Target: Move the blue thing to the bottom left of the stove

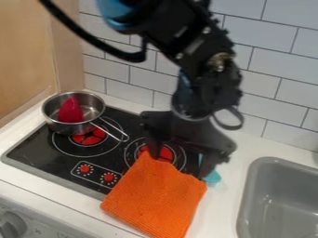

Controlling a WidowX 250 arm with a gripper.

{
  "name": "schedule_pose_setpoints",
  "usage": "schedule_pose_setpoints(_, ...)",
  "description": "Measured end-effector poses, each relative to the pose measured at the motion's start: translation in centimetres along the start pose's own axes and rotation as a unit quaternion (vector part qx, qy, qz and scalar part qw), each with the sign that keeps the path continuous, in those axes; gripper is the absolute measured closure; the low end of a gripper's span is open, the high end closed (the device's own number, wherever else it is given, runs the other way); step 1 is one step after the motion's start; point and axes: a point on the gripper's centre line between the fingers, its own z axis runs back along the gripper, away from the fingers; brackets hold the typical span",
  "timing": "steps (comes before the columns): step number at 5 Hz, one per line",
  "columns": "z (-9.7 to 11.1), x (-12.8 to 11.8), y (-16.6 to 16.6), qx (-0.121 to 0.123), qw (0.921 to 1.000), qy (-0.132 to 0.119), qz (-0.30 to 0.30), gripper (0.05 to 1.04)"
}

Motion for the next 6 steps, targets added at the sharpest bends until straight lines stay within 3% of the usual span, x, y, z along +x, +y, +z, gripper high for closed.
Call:
schedule_pose_setpoints(1, 0.6, 1.7, -1.2, 0.008, 0.9969, -0.027, 0.074, 0.084)
schedule_pose_setpoints(2, 0.4, 2.7, -1.9, 0.002, 0.9919, -0.038, 0.121, 0.084)
schedule_pose_setpoints(4, -1.0, 4.8, -3.0, -0.007, 0.9821, -0.047, 0.182, 0.084)
schedule_pose_setpoints(6, -3.0, 5.4, -3.1, 0.011, 0.9725, -0.042, 0.229, 0.084)
